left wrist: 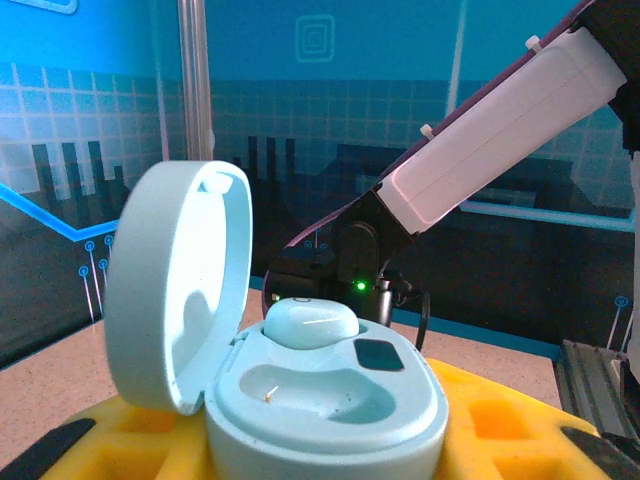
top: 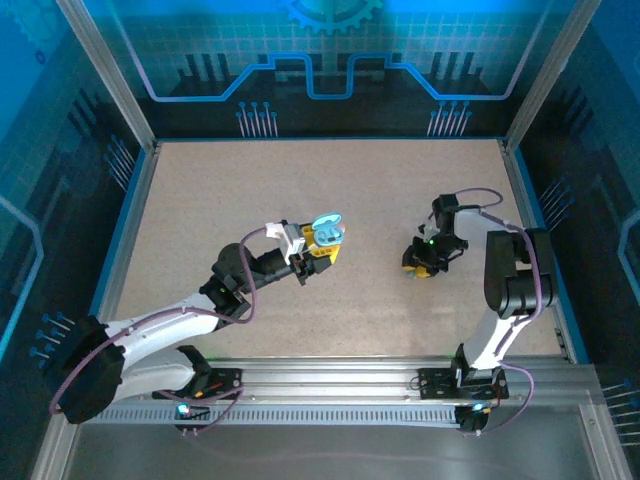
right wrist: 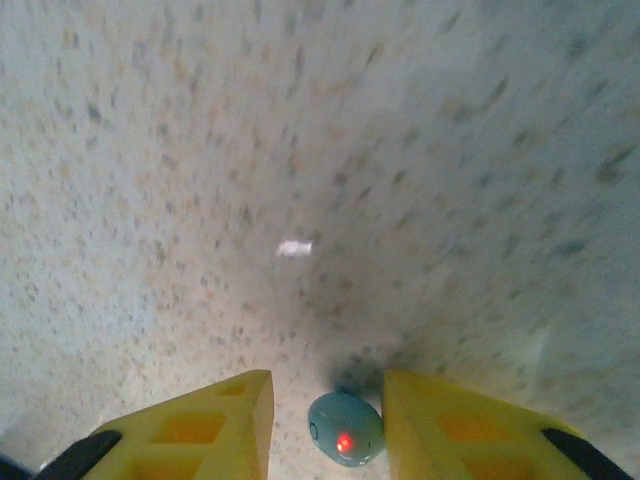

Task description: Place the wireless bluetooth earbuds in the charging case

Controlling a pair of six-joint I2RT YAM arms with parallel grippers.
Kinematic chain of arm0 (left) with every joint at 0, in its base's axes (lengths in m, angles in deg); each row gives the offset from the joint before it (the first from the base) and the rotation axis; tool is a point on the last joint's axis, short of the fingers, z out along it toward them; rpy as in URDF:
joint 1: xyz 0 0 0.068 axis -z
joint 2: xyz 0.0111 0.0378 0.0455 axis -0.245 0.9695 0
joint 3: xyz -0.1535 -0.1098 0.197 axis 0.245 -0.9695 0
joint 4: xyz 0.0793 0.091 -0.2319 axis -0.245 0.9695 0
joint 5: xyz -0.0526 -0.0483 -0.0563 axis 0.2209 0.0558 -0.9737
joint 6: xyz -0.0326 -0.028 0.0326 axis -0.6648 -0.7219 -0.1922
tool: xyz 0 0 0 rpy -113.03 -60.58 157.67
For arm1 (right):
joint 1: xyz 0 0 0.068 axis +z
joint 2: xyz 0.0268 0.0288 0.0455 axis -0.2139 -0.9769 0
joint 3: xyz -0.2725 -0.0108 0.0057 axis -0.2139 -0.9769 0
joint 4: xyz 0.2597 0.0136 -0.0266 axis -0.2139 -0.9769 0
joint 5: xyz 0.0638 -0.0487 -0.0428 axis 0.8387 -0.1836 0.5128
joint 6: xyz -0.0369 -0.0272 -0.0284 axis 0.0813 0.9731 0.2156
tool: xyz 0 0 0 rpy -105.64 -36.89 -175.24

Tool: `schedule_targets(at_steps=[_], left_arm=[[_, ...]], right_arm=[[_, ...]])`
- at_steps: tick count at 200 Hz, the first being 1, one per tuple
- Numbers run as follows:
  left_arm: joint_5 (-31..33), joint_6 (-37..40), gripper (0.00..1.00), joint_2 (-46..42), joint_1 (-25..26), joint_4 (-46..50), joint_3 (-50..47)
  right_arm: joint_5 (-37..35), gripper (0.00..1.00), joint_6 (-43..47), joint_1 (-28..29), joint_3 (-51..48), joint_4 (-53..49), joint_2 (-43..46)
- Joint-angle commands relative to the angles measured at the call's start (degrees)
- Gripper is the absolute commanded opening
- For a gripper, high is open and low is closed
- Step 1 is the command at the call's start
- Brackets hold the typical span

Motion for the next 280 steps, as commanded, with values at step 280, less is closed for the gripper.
schedule_targets(at_steps=[280], left_arm=[[0.61,-0.63,0.37,-1.28,0.5,-2.39,-1.65]], right_arm=[[-8.28,0.36,-6.04,4.69,-3.98,-3.6,3.39]])
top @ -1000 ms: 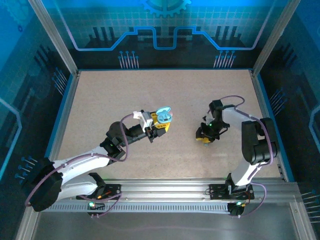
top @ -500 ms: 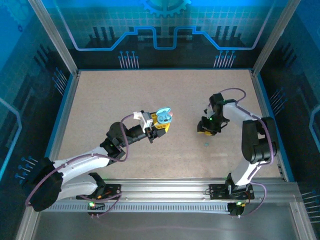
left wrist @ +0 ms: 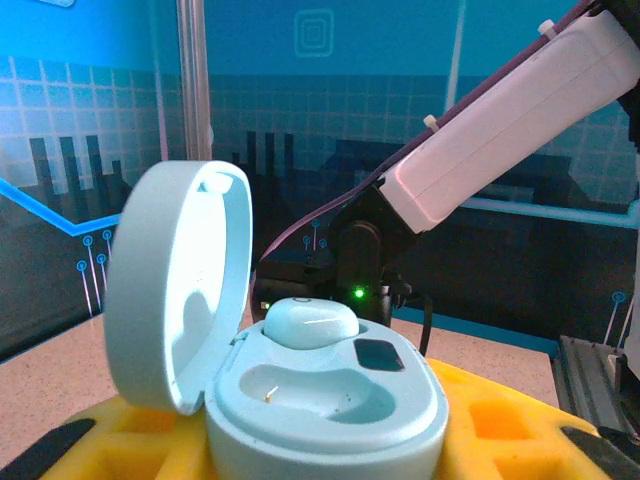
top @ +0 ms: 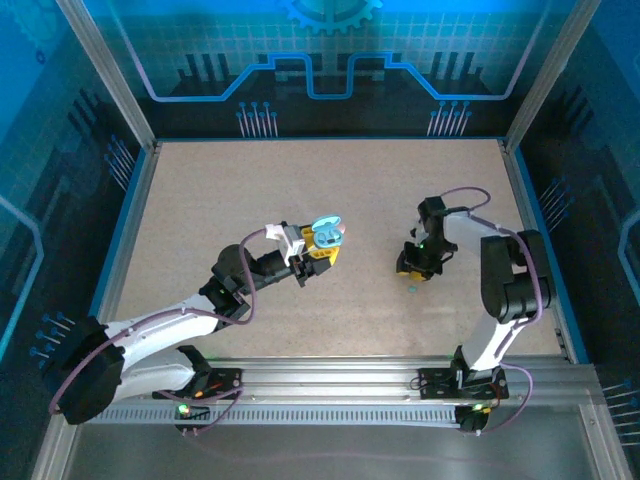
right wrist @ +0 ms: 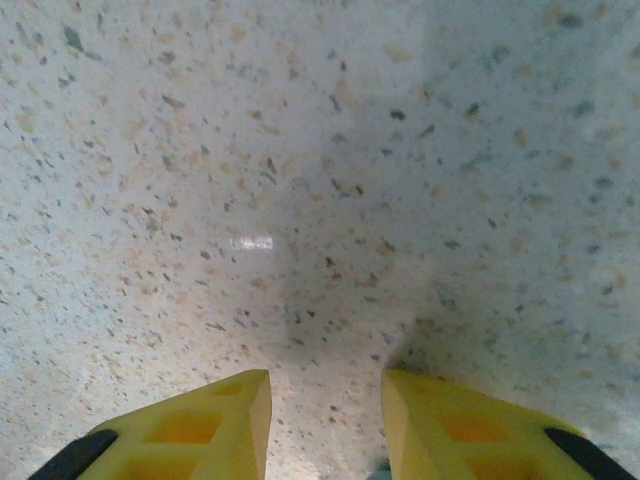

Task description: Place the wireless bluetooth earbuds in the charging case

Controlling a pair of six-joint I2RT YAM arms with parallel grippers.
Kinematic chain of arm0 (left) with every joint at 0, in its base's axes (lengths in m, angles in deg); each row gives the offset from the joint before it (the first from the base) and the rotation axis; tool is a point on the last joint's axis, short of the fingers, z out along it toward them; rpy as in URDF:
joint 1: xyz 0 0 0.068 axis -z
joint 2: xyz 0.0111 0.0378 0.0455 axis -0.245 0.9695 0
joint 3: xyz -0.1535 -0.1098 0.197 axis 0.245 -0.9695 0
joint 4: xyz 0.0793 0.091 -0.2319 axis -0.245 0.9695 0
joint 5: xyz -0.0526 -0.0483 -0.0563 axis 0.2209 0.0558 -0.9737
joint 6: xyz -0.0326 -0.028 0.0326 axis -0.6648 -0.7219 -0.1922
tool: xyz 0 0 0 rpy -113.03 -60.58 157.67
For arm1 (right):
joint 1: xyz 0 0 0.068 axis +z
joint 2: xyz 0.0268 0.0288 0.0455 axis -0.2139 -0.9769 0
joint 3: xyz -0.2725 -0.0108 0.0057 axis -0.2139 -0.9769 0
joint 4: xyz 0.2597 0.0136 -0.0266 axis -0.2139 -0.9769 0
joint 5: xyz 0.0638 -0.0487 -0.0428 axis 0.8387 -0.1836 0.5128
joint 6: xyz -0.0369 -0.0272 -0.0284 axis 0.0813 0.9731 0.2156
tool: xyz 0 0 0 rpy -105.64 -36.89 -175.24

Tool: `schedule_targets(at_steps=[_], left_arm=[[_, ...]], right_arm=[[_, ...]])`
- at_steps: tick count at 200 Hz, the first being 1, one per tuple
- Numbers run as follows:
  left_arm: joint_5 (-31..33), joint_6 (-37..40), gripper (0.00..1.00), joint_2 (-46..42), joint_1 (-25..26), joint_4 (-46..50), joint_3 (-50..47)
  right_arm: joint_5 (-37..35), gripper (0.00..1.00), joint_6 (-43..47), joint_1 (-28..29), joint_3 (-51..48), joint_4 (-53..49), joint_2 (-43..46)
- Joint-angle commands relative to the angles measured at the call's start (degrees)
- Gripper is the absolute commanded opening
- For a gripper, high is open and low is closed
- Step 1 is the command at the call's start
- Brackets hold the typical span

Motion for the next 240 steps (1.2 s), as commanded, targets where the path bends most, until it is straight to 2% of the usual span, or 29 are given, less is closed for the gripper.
schedule_targets(at_steps=[1,201,240], left_arm=[[0.61,-0.63,0.37,-0.88,0.43,-2.44,-0.91],[0.52,-0.96,0.37,-0.58,0.39,-3.18,-1.09],[0.21,-1.1,0.37,-0.18,0.39,-3.4,-0.92]], right_arm=[[-2.03,0.36,-2.66,-0.43,-2.72,-3.42,1.85],[-6.18,0.36,-11.07,5.55,-7.75,-4.85,6.02],[-3.63,0.36,-11.98,5.6,-9.78,-4.24,9.17]])
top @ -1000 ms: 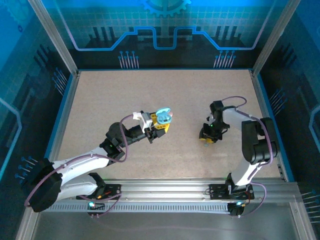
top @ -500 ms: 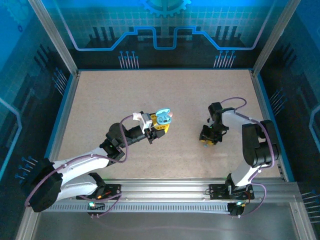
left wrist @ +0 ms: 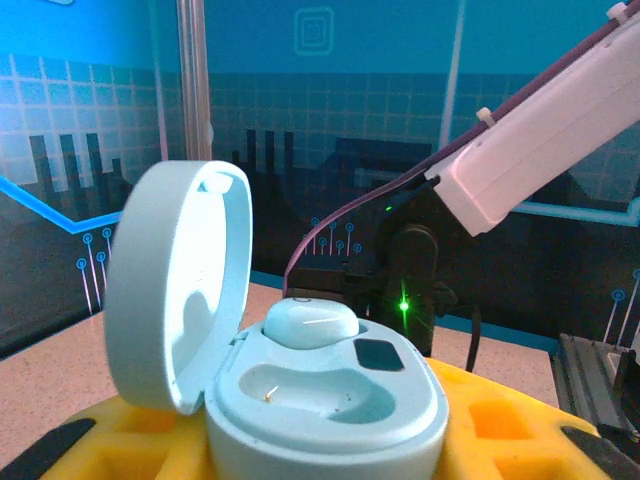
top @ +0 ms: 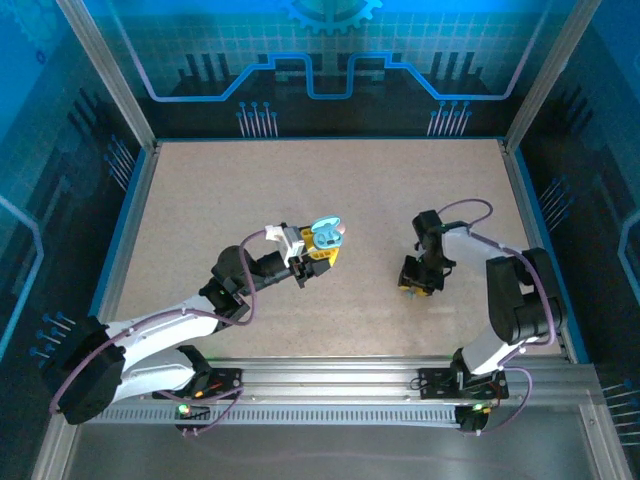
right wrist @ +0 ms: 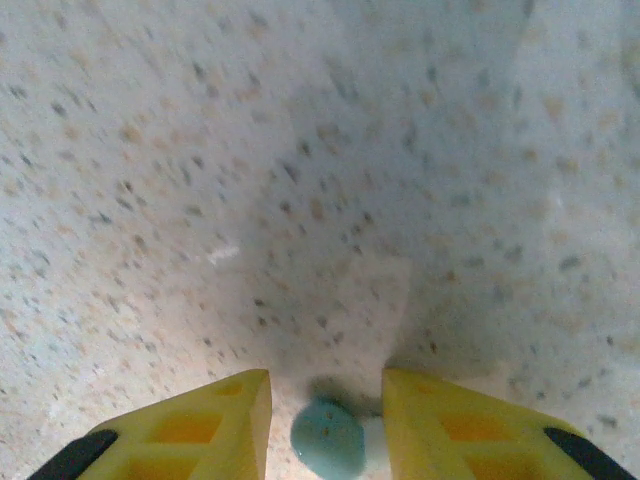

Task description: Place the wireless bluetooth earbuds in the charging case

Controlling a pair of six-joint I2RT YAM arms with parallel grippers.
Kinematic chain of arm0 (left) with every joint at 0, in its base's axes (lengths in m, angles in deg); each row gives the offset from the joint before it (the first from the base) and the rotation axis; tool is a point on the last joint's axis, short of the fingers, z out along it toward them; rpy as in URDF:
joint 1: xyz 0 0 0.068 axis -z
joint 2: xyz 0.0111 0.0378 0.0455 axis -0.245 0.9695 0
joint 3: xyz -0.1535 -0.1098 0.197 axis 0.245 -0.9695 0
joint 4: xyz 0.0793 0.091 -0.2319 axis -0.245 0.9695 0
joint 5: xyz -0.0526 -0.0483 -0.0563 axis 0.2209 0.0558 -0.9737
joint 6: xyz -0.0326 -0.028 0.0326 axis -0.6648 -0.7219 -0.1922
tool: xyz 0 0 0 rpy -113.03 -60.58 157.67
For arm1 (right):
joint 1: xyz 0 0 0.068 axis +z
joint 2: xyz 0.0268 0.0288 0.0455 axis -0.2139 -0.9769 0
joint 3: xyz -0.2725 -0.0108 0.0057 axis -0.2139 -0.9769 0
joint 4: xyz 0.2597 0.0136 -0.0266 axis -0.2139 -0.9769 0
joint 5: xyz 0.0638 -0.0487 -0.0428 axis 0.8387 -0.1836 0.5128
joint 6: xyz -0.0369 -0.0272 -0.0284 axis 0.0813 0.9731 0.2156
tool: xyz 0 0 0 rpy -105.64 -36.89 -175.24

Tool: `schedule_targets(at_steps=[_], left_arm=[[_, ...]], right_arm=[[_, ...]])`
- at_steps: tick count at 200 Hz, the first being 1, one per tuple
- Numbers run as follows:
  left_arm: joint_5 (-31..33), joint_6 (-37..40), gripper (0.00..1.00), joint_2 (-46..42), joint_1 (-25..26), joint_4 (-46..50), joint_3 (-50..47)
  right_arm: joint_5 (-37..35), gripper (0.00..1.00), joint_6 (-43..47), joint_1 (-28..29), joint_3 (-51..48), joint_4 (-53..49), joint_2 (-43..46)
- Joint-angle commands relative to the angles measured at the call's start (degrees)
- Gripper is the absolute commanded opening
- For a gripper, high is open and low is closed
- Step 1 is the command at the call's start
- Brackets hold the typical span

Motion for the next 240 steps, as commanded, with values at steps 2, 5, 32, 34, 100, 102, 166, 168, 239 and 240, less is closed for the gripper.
schedule_targets(at_steps=[2,5,32,34,100,102,166,168,239,240], left_arm=[[0.22,-1.13,0.37,-0.14,0.39,-2.72,-0.2],[0.18,-1.12,0.37,-0.13,0.41,-2.76,-0.16],[0.08,-1.45,0.37,0.18,0.47,-3.09,-0.11],[0.08,-1.4,0.37,0.14,0.41,-3.03,-0.11],[0.16,-1.53,0.37,0.32,0.41,-3.03,0.07],[0.17,-1.53,0.37,0.35,0.41,-3.06,0.02],[0.01,-1.53,0.37,0.91,0.39,-2.96,0.16],[0.04,-1.53,0.37,0.97,0.39,-2.94,0.16],[0.38,-1.45,0.37,1.03,0.42,-2.94,0.07],[0.36,-1.44,0.37,1.02,0.45,-2.93,0.07]], right_arm=[[2.35,0.36,-1.67,1.15,-1.53,-4.37,1.08],[2.58,0.36,-1.65,1.13,-1.53,-4.45,1.12],[2.55,0.36,-1.12,1.37,-1.86,-4.86,1.83],[2.37,0.36,-1.04,1.37,-1.86,-4.84,1.92],[-4.55,0.39,3.09,1.83,2.93,-7.64,0.01],[-4.61,0.39,3.16,1.84,3.01,-7.71,0.01],[-5.05,0.38,5.03,2.88,5.29,-7.91,-2.54],[-4.94,0.38,5.05,2.91,5.25,-7.86,-2.67],[-3.49,0.28,5.99,3.83,6.14,-7.38,-5.5],[-3.49,0.28,5.96,3.88,6.13,-7.38,-5.51]])
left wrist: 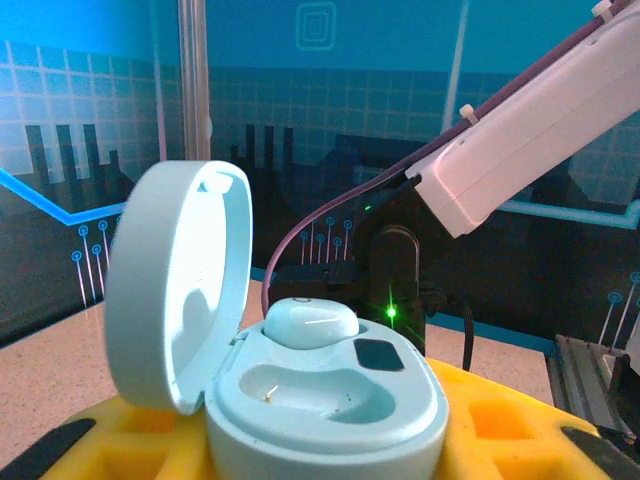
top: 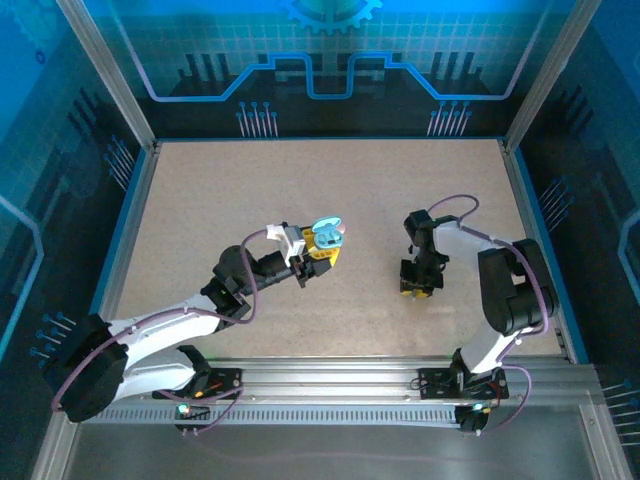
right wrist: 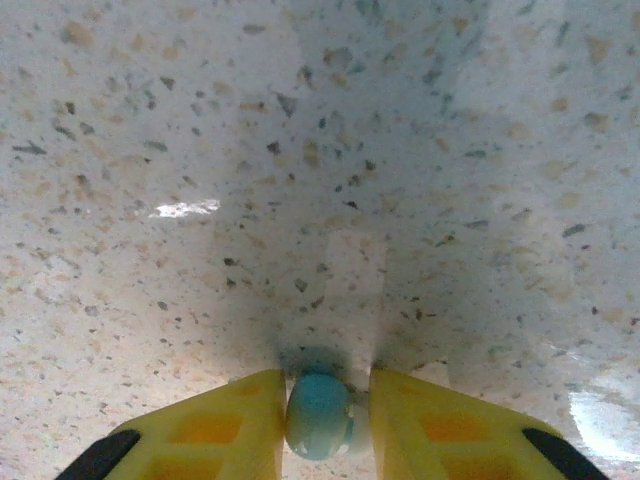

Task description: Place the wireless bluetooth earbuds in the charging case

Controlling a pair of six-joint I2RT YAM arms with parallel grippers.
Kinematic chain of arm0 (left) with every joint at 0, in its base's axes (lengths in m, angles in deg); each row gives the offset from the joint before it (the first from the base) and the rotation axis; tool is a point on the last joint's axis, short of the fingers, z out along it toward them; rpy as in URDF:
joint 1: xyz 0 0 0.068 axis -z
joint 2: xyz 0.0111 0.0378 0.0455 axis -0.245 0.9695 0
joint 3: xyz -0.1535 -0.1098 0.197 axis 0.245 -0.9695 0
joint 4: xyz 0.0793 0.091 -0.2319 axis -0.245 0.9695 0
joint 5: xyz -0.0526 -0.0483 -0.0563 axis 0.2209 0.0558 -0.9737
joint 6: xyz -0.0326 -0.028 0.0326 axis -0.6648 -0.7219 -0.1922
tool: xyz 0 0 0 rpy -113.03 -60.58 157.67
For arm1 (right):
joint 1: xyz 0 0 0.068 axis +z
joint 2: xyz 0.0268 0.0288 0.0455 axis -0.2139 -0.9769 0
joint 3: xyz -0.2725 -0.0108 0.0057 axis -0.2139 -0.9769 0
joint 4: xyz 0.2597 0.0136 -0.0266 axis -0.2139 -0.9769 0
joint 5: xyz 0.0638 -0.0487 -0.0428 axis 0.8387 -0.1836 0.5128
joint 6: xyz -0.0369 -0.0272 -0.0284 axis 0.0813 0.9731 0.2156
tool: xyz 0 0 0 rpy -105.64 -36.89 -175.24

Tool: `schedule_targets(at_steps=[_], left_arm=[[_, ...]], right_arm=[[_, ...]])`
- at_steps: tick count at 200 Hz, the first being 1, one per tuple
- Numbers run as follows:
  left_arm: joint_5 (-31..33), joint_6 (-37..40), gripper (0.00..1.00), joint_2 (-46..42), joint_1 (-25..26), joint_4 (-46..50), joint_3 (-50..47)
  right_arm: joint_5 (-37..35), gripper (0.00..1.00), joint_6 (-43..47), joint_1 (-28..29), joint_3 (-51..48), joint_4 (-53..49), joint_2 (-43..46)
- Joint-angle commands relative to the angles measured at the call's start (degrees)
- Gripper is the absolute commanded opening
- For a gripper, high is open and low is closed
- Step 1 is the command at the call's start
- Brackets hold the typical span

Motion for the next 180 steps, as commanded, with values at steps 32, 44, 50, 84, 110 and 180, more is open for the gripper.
schedule_targets(at_steps=[32,44,50,84,110,180], left_arm=[[0.35,-0.3,0.37,0.24,0.45,-2.39,0.12],[0.41,-0.3,0.37,0.28,0.4,-2.38,0.15],[0.43,-0.31,0.37,0.25,0.45,-2.27,0.15],[0.43,-0.29,0.37,0.3,0.41,-2.34,0.18],[0.35,-0.37,0.37,0.47,0.44,-2.35,0.25],[0.38,-0.31,0.37,-0.02,0.43,-1.57,0.33]], right_arm=[[0.17,0.28,0.89,1.41,1.92,-1.52,-1.85],[-0.75,0.29,0.78,1.54,2.26,-1.89,-1.83],[-1.17,0.3,0.78,1.5,2.36,-2.02,-1.7],[-1.05,0.3,1.25,1.59,2.82,-1.9,-1.84],[-0.59,0.25,1.68,2.09,2.86,-1.76,-2.53],[-0.46,0.28,1.28,2.79,2.55,-3.45,-2.84]])
